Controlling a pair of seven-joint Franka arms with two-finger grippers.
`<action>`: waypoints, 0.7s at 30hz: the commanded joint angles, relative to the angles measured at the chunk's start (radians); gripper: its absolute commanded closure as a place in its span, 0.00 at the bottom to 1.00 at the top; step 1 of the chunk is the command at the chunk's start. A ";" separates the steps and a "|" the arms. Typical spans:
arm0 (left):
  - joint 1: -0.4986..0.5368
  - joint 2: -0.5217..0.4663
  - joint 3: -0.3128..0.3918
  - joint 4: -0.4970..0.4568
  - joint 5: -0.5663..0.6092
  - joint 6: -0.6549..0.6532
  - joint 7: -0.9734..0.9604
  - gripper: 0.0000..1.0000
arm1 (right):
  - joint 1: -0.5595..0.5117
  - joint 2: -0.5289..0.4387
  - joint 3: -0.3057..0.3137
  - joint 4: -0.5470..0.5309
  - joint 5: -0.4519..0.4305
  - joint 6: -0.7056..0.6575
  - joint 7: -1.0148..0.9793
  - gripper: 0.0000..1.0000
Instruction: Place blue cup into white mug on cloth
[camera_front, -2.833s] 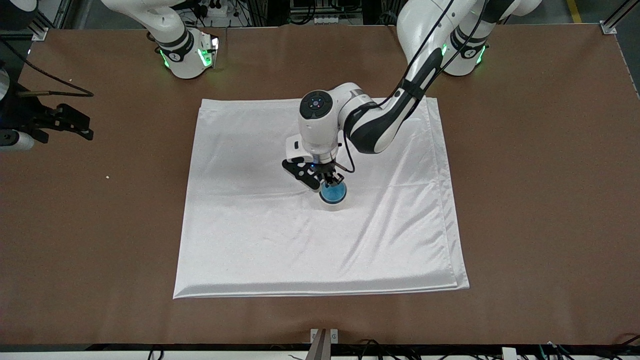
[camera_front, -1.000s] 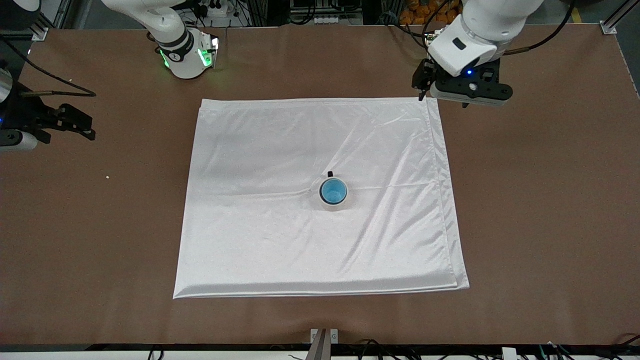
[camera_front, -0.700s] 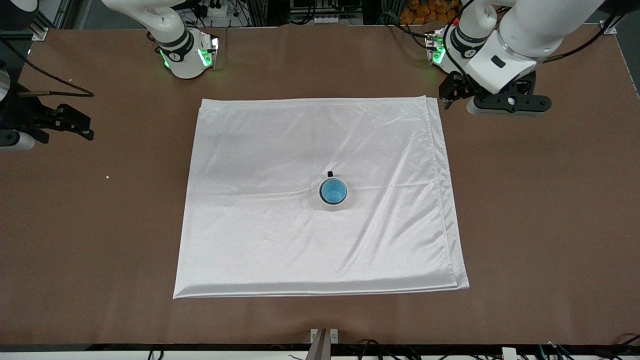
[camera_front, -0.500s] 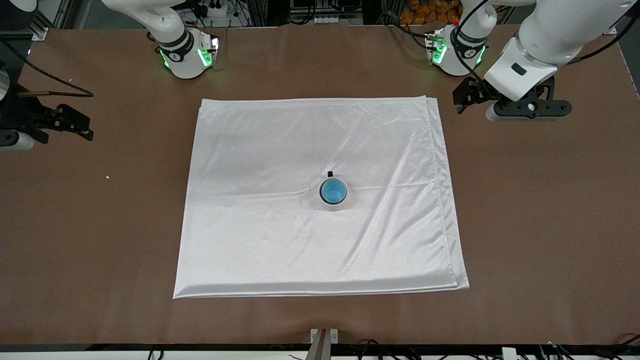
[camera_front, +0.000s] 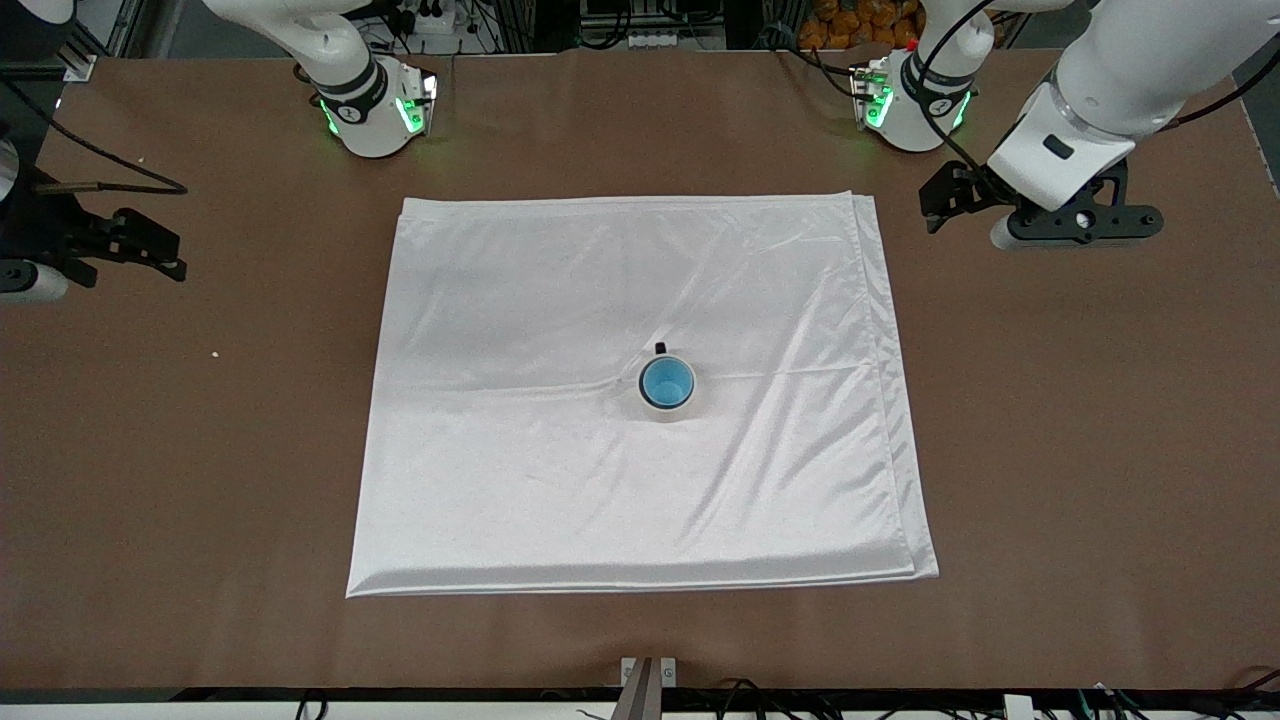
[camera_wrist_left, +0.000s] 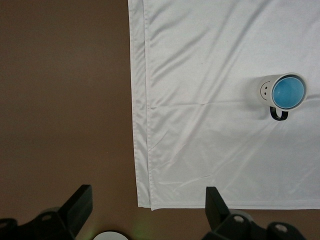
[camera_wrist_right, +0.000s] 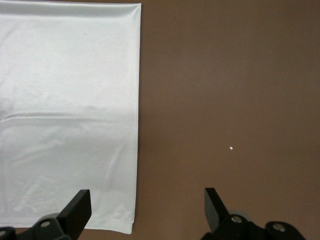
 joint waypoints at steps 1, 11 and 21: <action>0.005 -0.005 0.003 0.000 -0.012 -0.004 -0.009 0.00 | -0.017 -0.008 0.013 -0.006 -0.004 0.000 -0.009 0.00; 0.027 0.032 0.003 0.039 -0.012 0.000 0.003 0.00 | -0.014 -0.008 0.013 0.000 -0.006 -0.002 0.002 0.00; 0.010 0.069 0.061 0.089 0.003 0.000 0.006 0.00 | -0.011 -0.010 0.014 0.014 0.002 -0.014 -0.004 0.00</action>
